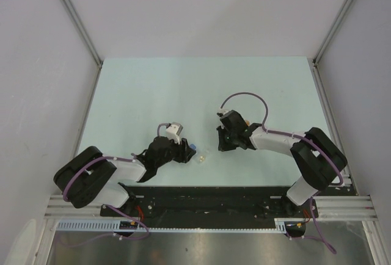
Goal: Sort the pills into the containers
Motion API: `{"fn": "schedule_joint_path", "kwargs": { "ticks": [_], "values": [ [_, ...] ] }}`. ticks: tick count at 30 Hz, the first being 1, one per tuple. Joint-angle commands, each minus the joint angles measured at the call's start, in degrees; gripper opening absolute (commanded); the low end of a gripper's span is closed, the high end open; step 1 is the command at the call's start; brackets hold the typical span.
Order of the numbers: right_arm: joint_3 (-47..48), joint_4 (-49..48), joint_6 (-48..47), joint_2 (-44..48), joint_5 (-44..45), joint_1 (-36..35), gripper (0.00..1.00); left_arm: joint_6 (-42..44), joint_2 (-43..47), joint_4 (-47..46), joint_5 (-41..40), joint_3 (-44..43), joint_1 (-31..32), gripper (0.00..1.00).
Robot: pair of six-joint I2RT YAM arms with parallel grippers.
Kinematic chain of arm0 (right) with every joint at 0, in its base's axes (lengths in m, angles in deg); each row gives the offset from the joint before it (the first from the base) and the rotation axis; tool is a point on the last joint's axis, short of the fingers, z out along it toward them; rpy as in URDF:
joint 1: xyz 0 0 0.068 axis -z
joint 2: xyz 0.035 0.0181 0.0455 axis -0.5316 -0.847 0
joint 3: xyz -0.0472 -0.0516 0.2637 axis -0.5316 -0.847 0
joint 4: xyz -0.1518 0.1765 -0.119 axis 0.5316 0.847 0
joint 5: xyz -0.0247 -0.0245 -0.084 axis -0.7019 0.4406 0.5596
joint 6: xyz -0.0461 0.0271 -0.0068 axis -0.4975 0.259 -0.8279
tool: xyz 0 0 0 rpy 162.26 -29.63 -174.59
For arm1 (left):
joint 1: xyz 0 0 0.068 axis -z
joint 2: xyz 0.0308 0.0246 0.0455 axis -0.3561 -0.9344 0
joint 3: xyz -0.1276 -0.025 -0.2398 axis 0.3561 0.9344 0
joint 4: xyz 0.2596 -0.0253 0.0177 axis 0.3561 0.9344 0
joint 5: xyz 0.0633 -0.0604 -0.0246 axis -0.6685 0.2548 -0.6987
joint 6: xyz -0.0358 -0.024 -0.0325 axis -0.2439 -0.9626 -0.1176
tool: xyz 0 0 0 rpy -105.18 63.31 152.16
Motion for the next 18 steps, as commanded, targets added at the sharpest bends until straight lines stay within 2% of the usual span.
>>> {"fn": "schedule_joint_path", "kwargs": {
  "ticks": [1, 5, 18],
  "values": [
    [3.36, -0.54, -2.18, -3.53, 3.55, -0.63, 0.08, 0.25, 0.16, -0.47, 1.11, 0.87, -0.36, 0.54],
    [4.24, -1.95, -2.54, -5.38, 1.19, -0.54, 0.08, 0.25, -0.28, -0.64, 1.28, 0.78, -0.36, 0.54],
    [4.24, -5.11, -1.66, -3.99, -14.55, 1.04, 0.08, 0.25, -0.63, -0.99, 1.28, 1.04, -0.36, 0.53]
  ]
}}
